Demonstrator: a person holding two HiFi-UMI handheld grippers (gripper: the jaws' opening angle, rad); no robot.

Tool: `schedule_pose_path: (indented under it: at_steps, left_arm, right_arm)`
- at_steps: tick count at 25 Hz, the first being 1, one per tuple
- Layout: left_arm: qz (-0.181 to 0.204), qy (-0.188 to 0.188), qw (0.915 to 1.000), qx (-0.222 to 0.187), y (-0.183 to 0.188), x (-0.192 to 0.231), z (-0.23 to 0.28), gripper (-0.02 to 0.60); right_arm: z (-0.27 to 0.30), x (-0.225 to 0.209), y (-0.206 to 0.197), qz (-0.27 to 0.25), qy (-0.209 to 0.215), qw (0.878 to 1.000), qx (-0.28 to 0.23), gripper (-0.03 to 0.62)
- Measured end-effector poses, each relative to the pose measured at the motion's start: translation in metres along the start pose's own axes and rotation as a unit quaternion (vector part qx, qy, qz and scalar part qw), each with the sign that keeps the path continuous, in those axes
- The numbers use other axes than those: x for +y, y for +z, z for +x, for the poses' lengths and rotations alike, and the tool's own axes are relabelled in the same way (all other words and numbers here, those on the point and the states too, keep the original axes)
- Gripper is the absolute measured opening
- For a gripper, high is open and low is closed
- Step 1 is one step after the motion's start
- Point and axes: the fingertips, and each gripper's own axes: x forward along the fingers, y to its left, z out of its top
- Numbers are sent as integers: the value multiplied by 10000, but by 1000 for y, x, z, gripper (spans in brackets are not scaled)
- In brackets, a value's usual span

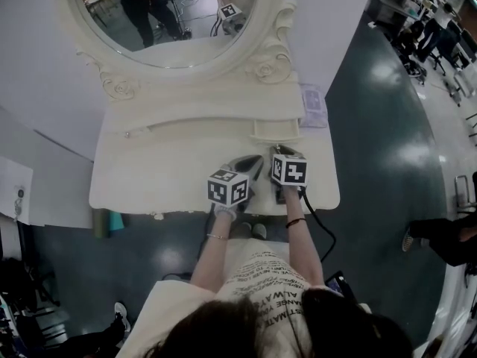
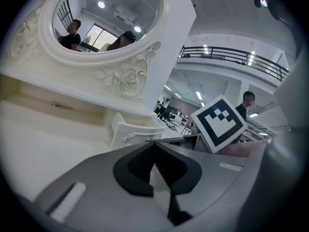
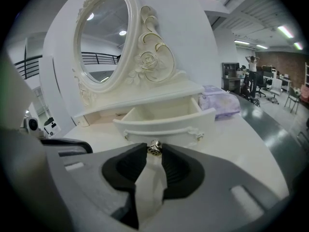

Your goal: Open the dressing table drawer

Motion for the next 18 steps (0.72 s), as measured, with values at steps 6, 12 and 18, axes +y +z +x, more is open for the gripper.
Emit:
schedule_pose_path:
  at_steps: [6, 12, 18]
  left_arm:
    - [-29, -49, 10000, -28, 0, -3, -2, -2]
    - [-58, -148, 9999, -49, -2, -6, -2, -2]
    - [36, -315, 9993, -181, 6, -17, -9, -2]
  right_arm:
    - [-6, 4, 4, -177, 336, 9993, -35, 109]
    - [-27, 6, 2, -494, 734, 9958, -234, 109]
    - [-59, 23, 9, -451, 1154, 9894, -763, 102]
